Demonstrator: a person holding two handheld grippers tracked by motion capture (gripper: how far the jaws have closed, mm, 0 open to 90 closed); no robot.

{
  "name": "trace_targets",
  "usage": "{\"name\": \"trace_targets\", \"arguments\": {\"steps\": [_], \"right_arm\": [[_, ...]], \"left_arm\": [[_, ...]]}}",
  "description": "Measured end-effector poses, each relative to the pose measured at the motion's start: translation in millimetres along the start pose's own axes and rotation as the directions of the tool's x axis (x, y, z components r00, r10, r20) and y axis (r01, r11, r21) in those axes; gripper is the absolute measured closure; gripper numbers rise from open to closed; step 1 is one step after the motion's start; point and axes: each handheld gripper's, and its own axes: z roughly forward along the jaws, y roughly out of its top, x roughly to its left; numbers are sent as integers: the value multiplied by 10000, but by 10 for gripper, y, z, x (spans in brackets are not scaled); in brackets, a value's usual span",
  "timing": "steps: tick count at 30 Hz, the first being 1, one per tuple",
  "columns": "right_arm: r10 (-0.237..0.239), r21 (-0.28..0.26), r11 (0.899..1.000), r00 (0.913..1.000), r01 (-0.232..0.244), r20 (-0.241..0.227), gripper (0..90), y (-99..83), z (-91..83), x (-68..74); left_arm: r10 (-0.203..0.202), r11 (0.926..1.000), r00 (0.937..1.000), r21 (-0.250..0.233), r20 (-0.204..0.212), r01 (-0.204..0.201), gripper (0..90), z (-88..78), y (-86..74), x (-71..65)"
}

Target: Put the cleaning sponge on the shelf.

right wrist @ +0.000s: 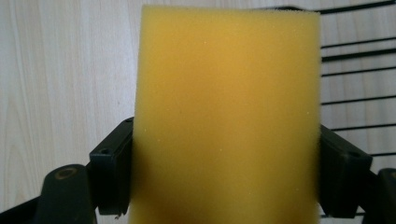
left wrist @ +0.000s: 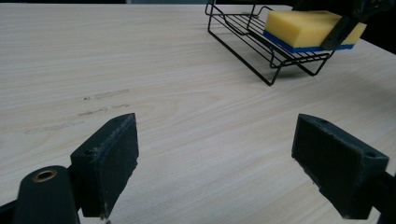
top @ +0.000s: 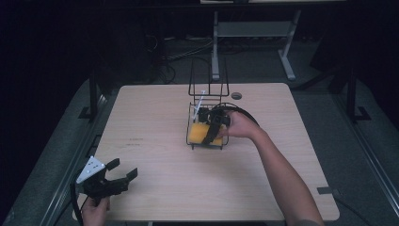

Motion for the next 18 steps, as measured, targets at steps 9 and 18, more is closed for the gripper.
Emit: {"name": "trace_targets", "arguments": {"steps": [9, 18], "right_arm": [[95, 239, 9997, 9999, -97, 78, 213, 54, -3, -155], [342, 86, 9994, 9994, -342, -50, 213, -20, 64, -292]], "left_arm": [[52, 10000, 10000, -10, 25, -52, 140, 0, 5, -8], [33, 10000, 10000, -17, 44, -33, 140, -3, 3, -6]]}}
